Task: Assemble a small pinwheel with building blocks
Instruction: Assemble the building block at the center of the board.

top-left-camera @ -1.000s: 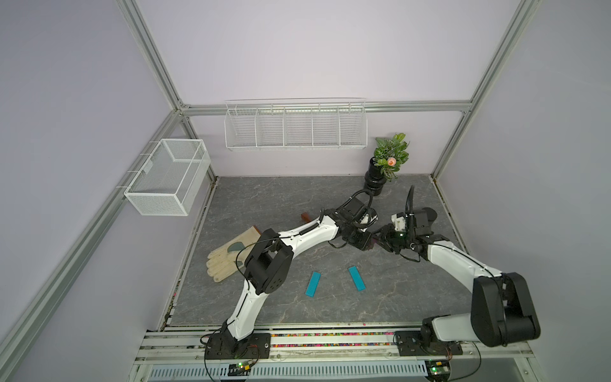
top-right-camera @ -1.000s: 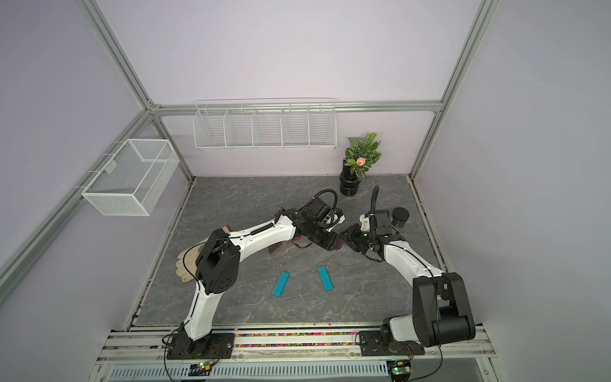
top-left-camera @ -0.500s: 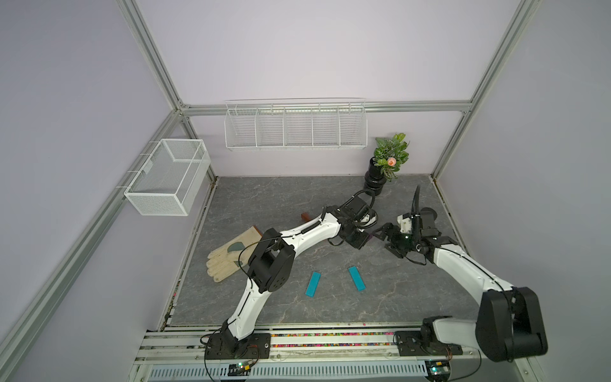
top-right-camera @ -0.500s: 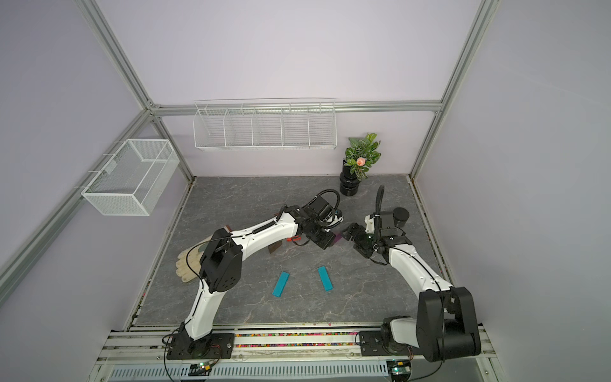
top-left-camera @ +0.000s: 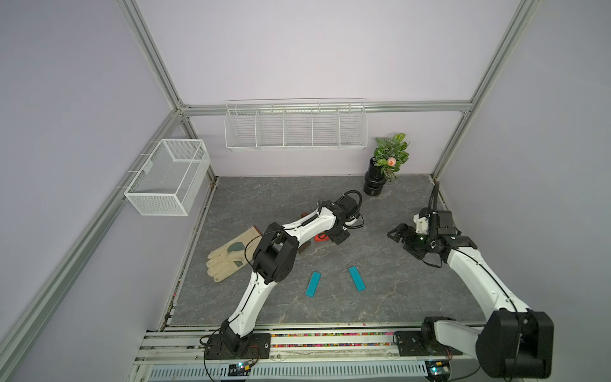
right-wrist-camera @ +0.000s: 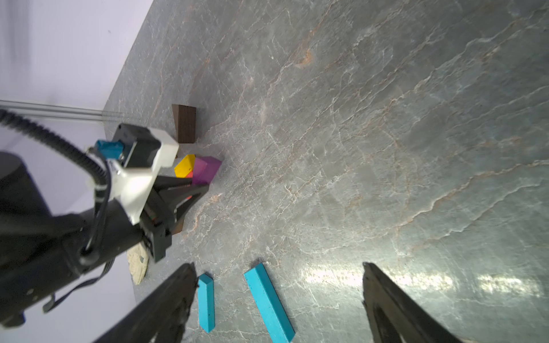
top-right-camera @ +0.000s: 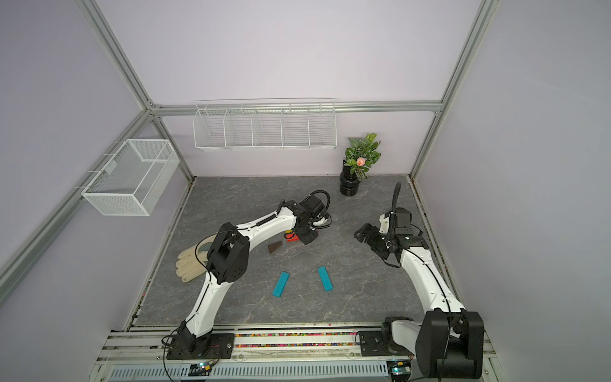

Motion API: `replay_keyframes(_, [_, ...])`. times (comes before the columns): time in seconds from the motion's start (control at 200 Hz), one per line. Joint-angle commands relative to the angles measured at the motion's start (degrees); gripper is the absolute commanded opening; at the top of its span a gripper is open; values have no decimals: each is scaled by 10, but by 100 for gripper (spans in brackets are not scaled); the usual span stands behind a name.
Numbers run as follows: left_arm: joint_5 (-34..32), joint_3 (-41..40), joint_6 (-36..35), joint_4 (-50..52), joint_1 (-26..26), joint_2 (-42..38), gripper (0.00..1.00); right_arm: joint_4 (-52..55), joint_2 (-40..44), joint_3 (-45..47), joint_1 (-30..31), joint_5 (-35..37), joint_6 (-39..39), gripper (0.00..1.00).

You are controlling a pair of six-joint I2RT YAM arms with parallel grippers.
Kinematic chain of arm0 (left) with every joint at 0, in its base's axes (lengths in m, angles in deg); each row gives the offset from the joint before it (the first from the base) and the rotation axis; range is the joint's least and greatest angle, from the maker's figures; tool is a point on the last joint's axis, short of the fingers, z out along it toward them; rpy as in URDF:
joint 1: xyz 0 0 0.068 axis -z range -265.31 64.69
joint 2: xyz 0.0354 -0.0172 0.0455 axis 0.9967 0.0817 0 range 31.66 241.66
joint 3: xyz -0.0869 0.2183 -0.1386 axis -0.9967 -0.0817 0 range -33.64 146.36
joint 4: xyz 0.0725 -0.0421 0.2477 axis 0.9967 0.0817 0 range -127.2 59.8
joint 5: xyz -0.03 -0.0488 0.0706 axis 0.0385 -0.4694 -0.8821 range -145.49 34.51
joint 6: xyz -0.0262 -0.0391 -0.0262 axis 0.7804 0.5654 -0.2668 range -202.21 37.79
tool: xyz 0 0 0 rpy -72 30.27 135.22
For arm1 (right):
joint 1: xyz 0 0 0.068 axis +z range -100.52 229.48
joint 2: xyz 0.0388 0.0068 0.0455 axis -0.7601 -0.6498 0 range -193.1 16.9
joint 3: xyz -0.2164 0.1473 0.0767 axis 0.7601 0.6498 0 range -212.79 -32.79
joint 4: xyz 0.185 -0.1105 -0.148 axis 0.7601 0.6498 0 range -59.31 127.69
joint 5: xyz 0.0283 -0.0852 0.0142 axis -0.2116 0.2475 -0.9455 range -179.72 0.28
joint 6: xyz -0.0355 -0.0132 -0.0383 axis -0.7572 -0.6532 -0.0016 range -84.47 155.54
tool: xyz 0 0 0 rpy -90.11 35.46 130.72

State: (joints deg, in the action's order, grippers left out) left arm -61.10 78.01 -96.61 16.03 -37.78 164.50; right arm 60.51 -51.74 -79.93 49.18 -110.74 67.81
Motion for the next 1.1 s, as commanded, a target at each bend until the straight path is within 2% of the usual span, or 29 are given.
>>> replay_keyframes(0.0, [-12, 21, -39, 10, 2, 15, 1, 19, 15, 2, -2, -2, -20, 90])
replay_keyframes(0.08, [-15, 28, -42, 11, 2, 23, 9, 25, 14, -3, -3, -2, -28, 90])
replay_keyframes(0.32, [-1, 25, -34, -3, -2, 17, 45, 60, 6, -28, -3, 24, -79, 92])
replay_keyframes(0.425, [14, 17, -21, -19, -8, -6, 52, 73, -3, -51, -3, 35, -108, 93])
replay_keyframes(0.615, [26, 8, 3, -33, -14, -72, 58, 95, -39, -97, 20, 57, -190, 93])
replay_keyframes(0.79, [43, -48, 67, -67, -28, -193, 59, 90, -100, -142, 104, 103, -311, 94])
replay_keyframes(1.01, [36, -240, 225, -143, -88, -394, 60, 88, -229, -229, 229, 178, -472, 94])
replay_keyframes(1.1, [3, -338, 280, -168, -107, -479, 61, 89, -288, -275, 268, 214, -538, 95])
